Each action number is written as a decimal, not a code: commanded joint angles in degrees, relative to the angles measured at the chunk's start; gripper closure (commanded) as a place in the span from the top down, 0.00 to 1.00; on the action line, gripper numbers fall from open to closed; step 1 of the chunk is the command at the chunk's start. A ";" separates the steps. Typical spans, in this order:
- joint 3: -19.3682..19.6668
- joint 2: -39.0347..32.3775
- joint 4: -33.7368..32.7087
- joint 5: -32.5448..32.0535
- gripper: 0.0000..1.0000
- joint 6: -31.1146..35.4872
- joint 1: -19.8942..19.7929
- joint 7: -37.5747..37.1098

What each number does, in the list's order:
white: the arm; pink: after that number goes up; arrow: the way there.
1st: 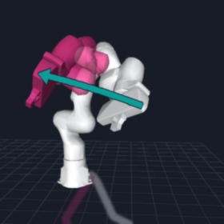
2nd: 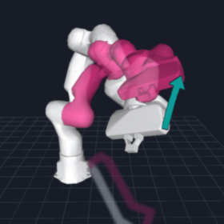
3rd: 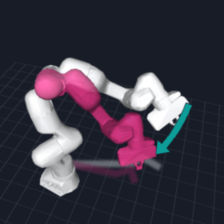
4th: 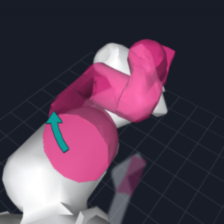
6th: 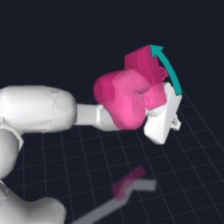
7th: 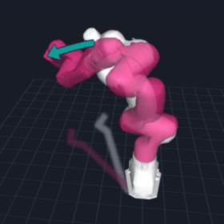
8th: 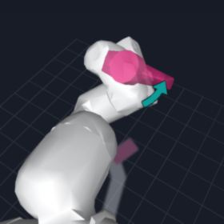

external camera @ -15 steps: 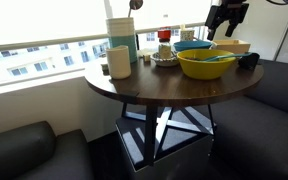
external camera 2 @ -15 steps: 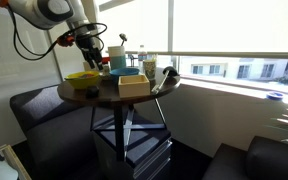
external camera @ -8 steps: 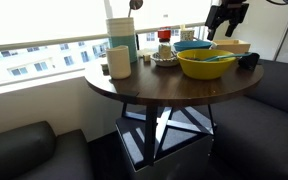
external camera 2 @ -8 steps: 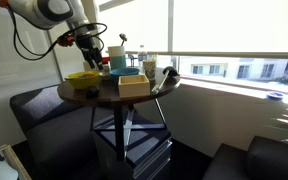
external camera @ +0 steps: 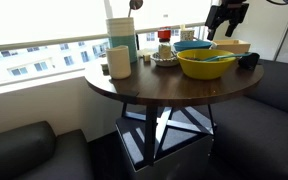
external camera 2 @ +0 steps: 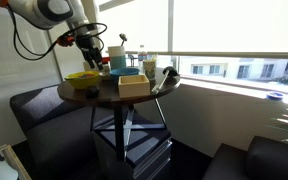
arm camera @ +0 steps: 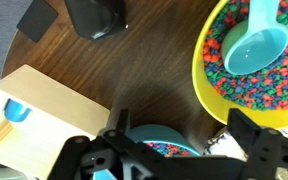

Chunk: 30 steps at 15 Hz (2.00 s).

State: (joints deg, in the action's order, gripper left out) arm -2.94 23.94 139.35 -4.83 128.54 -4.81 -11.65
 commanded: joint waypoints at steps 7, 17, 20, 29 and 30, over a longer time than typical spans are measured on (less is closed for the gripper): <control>0.37 -0.01 -0.12 -0.18 1.00 -0.19 0.39 -0.11; 0.37 -0.01 -0.12 -0.18 1.00 -0.19 0.39 -0.11; 0.37 -0.01 -0.12 -0.18 1.00 -0.19 0.39 -0.11; 0.37 -0.01 -0.12 -0.18 1.00 -0.19 0.39 -0.11; 0.37 -0.01 -0.12 -0.18 1.00 -0.19 0.39 -0.11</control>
State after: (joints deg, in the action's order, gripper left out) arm -2.94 23.94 139.35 -4.83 128.54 -4.81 -11.65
